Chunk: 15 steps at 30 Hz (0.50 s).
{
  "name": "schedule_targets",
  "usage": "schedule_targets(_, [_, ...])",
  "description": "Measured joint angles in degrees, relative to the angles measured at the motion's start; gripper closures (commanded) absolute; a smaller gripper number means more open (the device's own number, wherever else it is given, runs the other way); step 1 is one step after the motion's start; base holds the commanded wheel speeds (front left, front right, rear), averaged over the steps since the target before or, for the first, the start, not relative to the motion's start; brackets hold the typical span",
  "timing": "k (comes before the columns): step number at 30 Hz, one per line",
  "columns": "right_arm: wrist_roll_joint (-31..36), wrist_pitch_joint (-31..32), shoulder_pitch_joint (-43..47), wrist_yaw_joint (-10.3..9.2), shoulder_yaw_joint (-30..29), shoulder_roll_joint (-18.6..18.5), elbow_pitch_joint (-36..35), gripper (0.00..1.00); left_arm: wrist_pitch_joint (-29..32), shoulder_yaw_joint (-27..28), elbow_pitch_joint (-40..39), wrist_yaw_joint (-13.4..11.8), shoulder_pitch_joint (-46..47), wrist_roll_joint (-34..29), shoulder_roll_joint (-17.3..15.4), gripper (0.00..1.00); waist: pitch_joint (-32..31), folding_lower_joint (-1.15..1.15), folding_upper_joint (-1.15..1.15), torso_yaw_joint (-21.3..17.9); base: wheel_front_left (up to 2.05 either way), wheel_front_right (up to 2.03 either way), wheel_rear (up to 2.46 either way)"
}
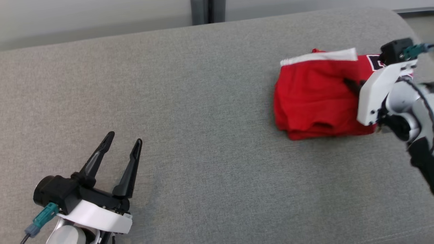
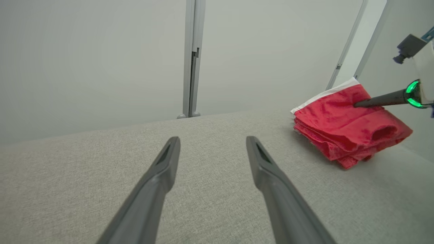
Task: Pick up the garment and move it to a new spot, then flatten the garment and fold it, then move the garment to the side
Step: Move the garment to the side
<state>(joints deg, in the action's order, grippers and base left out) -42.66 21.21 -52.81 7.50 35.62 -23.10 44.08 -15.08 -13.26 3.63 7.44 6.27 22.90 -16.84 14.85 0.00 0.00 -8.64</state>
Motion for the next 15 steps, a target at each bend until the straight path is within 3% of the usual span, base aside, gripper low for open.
schedule_targets(15, [16.5,10.1,-11.4,0.0,-2.9,-2.3,10.1,1.0,0.0,-0.7,-1.3,0.0,2.7,1.5,-1.7,0.0,6.2,0.0,0.0,2.8,0.0,0.0,0.0])
